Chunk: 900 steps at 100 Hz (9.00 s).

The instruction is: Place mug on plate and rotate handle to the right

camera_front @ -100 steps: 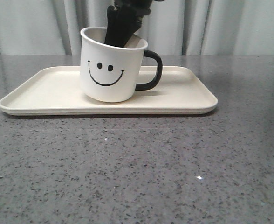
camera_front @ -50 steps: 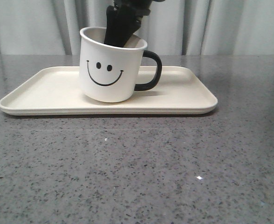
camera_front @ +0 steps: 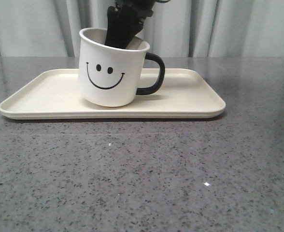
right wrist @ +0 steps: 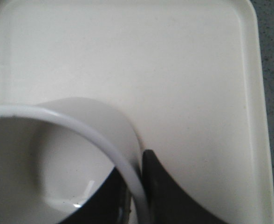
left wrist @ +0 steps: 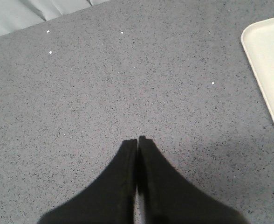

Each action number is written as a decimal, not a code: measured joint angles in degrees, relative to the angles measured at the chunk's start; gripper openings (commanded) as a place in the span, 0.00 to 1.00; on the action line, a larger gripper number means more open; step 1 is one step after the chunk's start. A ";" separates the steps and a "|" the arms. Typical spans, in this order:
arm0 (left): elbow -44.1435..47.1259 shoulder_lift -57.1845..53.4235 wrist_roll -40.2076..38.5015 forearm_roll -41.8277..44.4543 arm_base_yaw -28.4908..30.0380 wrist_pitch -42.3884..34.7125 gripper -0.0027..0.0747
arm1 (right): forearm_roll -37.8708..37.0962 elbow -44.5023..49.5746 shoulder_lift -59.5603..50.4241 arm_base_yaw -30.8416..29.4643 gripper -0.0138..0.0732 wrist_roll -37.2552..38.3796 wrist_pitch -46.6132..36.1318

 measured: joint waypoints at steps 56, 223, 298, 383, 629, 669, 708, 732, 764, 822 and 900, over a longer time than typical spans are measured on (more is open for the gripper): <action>0.00 0.00 0.00 0.00 0.00 0.22 0.01 | 0.13 0.00 -0.60 0.04 0.30 0.08 -0.04; 0.00 0.00 0.00 -0.08 0.00 0.26 0.01 | 4.04 -11.35 -8.23 -1.21 0.30 8.54 0.42; 0.00 0.00 0.00 -0.08 0.00 -1.57 0.01 | 13.95 -8.01 -36.25 -35.82 0.30 21.44 -4.44; 2.78 0.00 0.00 -1.91 0.00 -5.78 0.01 | 14.43 58.60 -81.17 -48.89 0.03 23.53 -33.83; 77.15 -48.91 -0.04 -13.09 0.00 -82.56 0.01 | 12.73 72.08 -89.92 -46.56 0.02 23.66 -34.40; 77.15 -50.61 -0.04 -13.09 0.00 -74.67 0.01 | 12.73 72.08 -89.92 -46.56 0.02 23.66 -34.40; 77.15 -50.61 -0.04 -13.09 0.00 -73.14 0.01 | 12.73 72.08 -89.92 -46.56 0.02 23.66 -34.40; 77.15 -50.61 -0.04 -13.09 0.00 -73.14 0.01 | 12.73 72.08 -89.92 -46.56 0.02 23.66 -34.40; 77.15 -50.61 -0.04 -13.09 0.00 -73.14 0.01 | 12.73 72.08 -89.92 -46.56 0.02 23.66 -34.40; 77.15 -50.61 -0.04 -13.09 0.00 -73.14 0.01 | 12.12 72.08 -92.16 -45.11 0.02 23.66 -34.40; 77.15 -50.61 -0.04 -13.09 0.00 -73.14 0.01 | 12.33 109.67 -117.91 -27.85 0.02 23.66 -51.95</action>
